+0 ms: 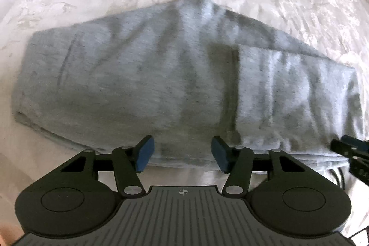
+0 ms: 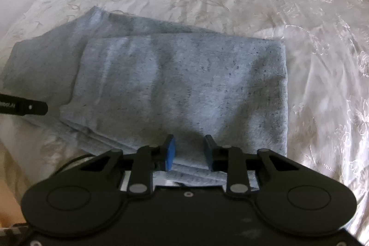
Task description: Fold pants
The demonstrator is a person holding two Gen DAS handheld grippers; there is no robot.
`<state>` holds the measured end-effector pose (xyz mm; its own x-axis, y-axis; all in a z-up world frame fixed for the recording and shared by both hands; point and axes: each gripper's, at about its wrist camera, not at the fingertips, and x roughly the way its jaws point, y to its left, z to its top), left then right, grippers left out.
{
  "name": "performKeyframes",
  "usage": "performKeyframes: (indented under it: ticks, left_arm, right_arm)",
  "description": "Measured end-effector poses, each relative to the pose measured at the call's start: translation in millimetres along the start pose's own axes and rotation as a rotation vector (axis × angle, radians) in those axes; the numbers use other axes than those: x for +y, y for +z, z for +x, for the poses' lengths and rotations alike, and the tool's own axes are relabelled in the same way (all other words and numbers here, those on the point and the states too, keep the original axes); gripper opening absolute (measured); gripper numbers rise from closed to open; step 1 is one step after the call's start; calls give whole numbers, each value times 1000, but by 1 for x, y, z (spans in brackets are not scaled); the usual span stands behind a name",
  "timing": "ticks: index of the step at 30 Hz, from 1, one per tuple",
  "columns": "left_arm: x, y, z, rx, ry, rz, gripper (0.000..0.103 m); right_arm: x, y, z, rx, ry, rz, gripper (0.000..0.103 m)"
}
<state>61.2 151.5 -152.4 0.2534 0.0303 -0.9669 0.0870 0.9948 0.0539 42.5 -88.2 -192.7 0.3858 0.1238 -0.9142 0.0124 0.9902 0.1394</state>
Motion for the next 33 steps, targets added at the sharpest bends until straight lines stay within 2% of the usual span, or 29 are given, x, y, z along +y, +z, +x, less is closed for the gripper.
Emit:
performKeyframes:
  ticks: [7, 15, 22, 27, 33]
  left_arm:
    - [44, 24, -9, -41, -14, -3, 52]
    - [120, 51, -9, -83, 23, -24, 52]
    - [178, 57, -3, -78, 51, -18, 52]
    - [219, 56, 1, -72, 45, -64, 52]
    - [255, 52, 9, -57, 4, -104, 52]
  right_arm:
    - [40, 43, -20, -131, 37, 15, 28]
    - [124, 117, 11, -183, 89, 18, 28]
    - [170, 167, 80, -119, 75, 30, 21]
    - [184, 187, 132, -46, -22, 14, 19]
    - [189, 191, 137, -50, -70, 36, 20]
